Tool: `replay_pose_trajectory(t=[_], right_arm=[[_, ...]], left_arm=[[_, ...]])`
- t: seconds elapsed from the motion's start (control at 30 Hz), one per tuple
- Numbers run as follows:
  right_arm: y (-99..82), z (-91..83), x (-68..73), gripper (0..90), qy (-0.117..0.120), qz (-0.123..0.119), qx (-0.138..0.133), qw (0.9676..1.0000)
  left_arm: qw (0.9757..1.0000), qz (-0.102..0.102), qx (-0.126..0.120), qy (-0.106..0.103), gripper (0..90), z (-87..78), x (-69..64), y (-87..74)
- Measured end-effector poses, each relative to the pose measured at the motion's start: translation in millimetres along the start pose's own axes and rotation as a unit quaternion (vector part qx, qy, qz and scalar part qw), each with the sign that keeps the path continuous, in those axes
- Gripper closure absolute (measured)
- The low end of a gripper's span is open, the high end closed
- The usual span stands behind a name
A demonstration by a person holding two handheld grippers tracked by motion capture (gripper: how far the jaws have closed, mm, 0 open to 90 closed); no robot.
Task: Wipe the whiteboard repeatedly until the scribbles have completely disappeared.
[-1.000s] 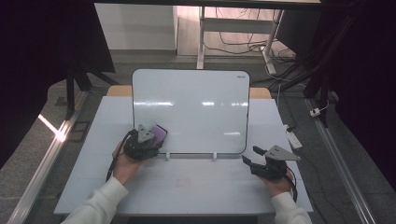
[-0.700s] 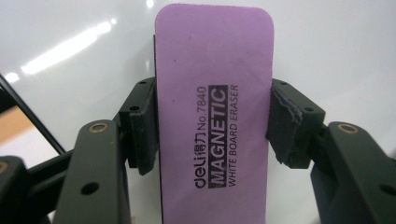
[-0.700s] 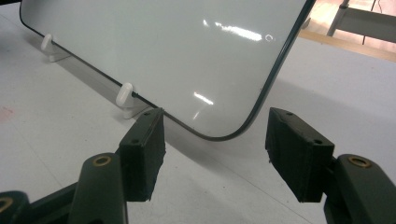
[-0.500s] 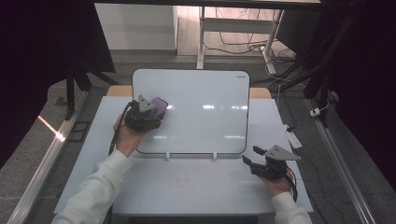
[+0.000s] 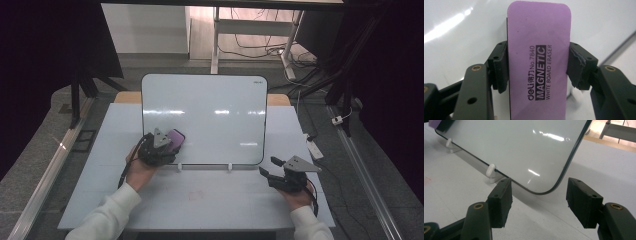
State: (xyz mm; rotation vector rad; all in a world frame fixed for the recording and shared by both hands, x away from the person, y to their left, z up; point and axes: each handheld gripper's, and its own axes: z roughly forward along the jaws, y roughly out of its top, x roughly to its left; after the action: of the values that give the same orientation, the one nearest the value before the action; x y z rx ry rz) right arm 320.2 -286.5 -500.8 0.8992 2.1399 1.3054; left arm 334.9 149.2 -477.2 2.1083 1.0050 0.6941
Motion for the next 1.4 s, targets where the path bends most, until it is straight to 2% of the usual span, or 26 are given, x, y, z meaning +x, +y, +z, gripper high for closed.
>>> replay_pose_trajectory(t=[0.13, 0.27, 0.37, 0.43, 0.47, 0.5, 0.57, 0.63, 0.73, 0.8, 0.93, 1.23, 1.27, 1.3, 1.4], right_arm=[[0.1, -0.7, -0.1, 37.2, -0.001, 0.000, 0.000, 1.0000], [0.4, -0.9, 0.5, 37.2, -0.001, -0.001, -0.001, 1.0000], [0.3, -0.7, 0.3, 37.1, -0.002, -0.001, -0.001, 1.0000], [0.2, -0.5, 0.0, 37.2, -0.001, 0.000, 0.000, 1.0000], [0.2, -0.5, 0.0, 37.2, -0.001, 0.000, 0.000, 1.0000], [0.1, -0.2, 0.1, 37.2, -0.001, 0.000, 0.000, 1.0000], [0.2, -0.2, 0.3, 37.1, -0.001, -0.001, 0.000, 1.0000], [0.2, -0.6, 0.3, 37.1, -0.001, -0.002, 0.000, 1.0000], [-0.1, -0.6, -0.2, 37.1, -0.001, 0.001, -0.001, 1.0000], [-0.1, -0.7, -0.2, 37.1, -0.001, 0.001, -0.001, 1.0000], [0.1, -0.5, 0.3, 37.1, -0.001, -0.001, 0.000, 1.0000], [-0.1, 0.2, 0.4, 37.1, -0.001, -0.001, 0.000, 1.0000], [0.0, 0.3, 0.5, 37.0, 0.001, -0.001, -0.001, 1.0000], [0.0, 0.3, 0.7, 37.1, 0.000, -0.001, -0.001, 1.0000], [0.2, 0.2, 0.9, 37.1, 0.000, -0.002, -0.001, 1.0000]], left_arm=[[0.9999, -0.009, 0.002, -0.007, 41.1, -2.9, 2.6, -11.5], [0.9999, -0.016, 0.000, -0.001, 41.0, -6.2, 9.4, -14.0], [0.9997, -0.022, -0.005, 0.009, 41.1, -8.9, 17.3, -11.0], [0.9994, -0.022, -0.009, 0.025, 41.0, -11.3, 23.8, -6.2], [0.9991, -0.026, -0.012, 0.030, 41.0, -12.8, 28.5, -3.5], [0.9986, -0.036, -0.016, 0.035, 41.1, -15.4, 38.6, 2.1], [0.9983, -0.040, -0.018, 0.038, 41.1, -17.0, 43.5, 4.5], [0.9973, -0.064, -0.027, 0.024, 41.0, -19.7, 53.9, 7.4], [0.9974, -0.060, -0.028, 0.029, 41.1, -19.3, 51.9, 6.6], [0.9980, -0.049, -0.021, 0.034, 41.0, -18.7, 47.9, 6.1], [0.9988, -0.040, -0.013, 0.026, 41.0, -15.1, 36.2, -1.3], [0.9990, -0.034, 0.001, -0.030, 41.0, -3.1, 4.0, -18.4], [0.9993, -0.028, 0.003, -0.026, 41.0, -2.1, 1.0, -18.0], [0.9995, -0.022, 0.004, -0.021, 41.0, -1.6, -0.8, -17.4], [0.9988, -0.032, 0.003, -0.037, 41.0, -2.1, 3.3, -16.9]])
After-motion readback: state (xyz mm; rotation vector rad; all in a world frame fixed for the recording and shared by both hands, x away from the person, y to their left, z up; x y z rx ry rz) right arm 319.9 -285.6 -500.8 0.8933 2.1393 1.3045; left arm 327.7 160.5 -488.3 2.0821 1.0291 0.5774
